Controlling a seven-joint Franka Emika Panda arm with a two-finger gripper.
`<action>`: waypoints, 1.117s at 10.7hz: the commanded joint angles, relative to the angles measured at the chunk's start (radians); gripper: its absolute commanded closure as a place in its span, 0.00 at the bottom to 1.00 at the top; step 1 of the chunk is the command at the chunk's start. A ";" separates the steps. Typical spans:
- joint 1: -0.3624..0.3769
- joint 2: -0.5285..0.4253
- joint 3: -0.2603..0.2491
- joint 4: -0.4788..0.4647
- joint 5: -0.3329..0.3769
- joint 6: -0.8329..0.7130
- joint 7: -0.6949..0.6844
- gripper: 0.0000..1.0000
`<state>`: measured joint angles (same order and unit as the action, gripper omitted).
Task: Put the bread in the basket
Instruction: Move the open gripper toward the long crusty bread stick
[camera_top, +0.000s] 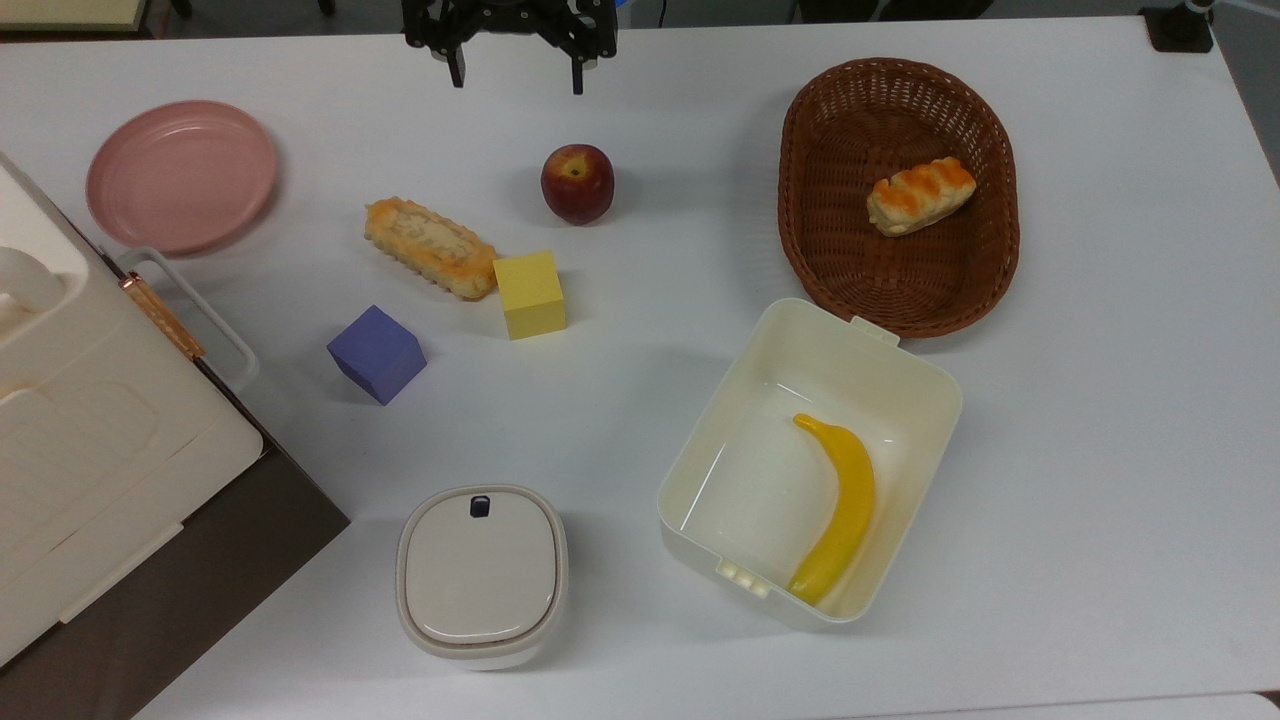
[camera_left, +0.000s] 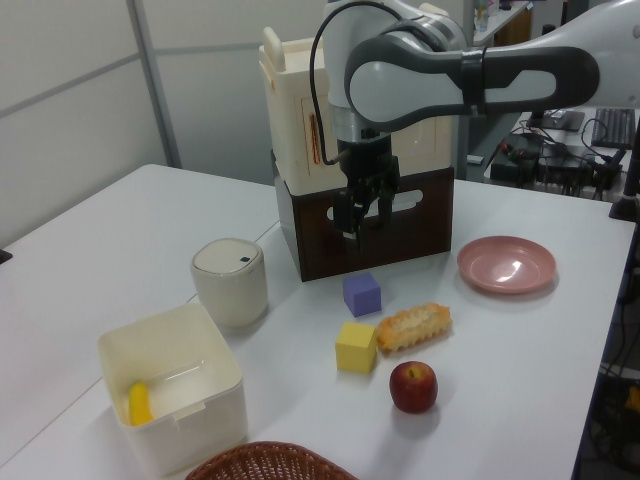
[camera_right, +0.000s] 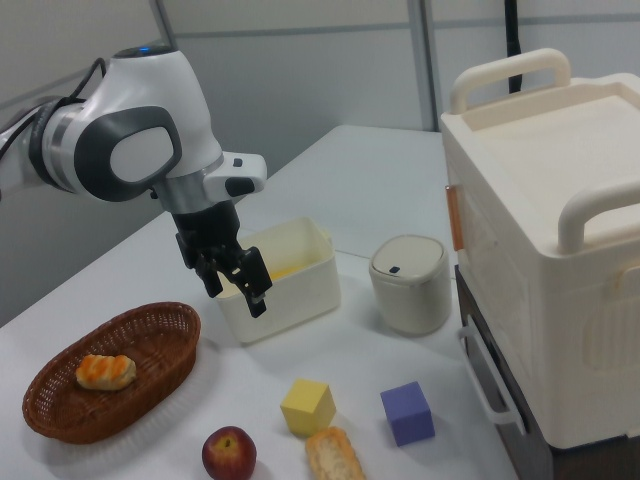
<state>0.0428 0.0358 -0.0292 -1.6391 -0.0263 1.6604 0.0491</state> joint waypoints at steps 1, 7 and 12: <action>0.005 0.008 0.000 -0.013 -0.017 0.042 -0.017 0.00; -0.004 0.024 -0.011 -0.019 -0.023 0.059 -0.090 0.00; -0.075 0.021 -0.011 -0.028 -0.023 0.016 -0.268 0.00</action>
<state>-0.0256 0.0716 -0.0371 -1.6394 -0.0433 1.6969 -0.1698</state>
